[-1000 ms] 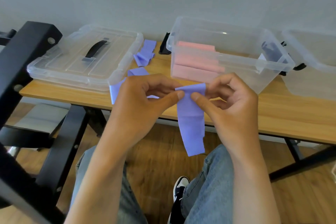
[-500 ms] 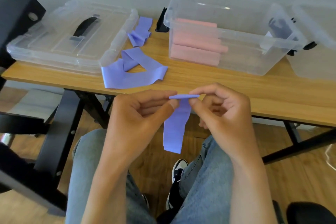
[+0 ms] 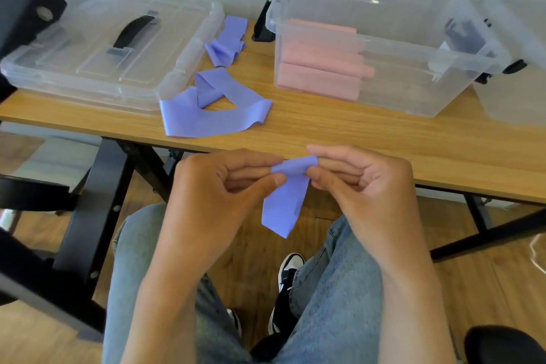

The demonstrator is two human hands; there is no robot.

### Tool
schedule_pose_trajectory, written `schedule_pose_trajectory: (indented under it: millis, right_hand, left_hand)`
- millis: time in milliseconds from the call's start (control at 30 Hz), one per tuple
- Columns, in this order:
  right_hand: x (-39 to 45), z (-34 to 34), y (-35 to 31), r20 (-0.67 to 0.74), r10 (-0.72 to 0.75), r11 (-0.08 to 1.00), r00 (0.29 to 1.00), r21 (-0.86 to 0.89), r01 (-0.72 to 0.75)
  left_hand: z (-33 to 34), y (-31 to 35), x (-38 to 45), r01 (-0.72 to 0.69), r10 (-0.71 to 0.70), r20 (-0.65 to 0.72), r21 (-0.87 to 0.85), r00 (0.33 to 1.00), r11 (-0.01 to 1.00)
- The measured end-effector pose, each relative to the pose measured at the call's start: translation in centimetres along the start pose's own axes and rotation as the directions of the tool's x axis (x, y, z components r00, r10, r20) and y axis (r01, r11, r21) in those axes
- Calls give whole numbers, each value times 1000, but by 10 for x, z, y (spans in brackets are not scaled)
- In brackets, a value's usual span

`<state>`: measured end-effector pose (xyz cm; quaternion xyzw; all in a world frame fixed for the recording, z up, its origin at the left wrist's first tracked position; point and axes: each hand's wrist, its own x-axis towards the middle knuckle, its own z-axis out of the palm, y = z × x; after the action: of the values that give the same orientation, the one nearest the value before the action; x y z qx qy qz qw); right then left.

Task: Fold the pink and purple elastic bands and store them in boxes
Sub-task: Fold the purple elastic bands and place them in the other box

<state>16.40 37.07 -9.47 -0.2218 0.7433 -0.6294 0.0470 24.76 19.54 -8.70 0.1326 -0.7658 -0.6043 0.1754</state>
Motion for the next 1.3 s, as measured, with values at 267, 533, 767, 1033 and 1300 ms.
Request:
schedule_pose_trajectory:
  millis: [267, 533, 767, 1033, 1300]
  right_hand:
    - [-1, 6, 6, 42, 1, 985, 999, -173, 7]
    - [-4, 1, 1, 23, 32, 996, 999, 86, -34]
    - [-1, -2, 5, 19, 64, 998, 998, 7, -64]
    - [-1, 0, 13, 15, 51, 994, 999, -100, -49]
    - [-1, 0, 6, 40, 65, 992, 997, 109, -69]
  left_hand:
    - [1, -8, 2, -11, 11, -1, 134, 1000, 991]
    - [8, -4, 3, 43, -46, -12, -199, 999, 979]
    - [7, -7, 5, 39, -40, -2, -119, 999, 992]
    - [7, -14, 6, 10, -9, -13, 23, 1000, 1000]
    - [7, -10, 4, 57, -57, 9, -199, 998, 978]
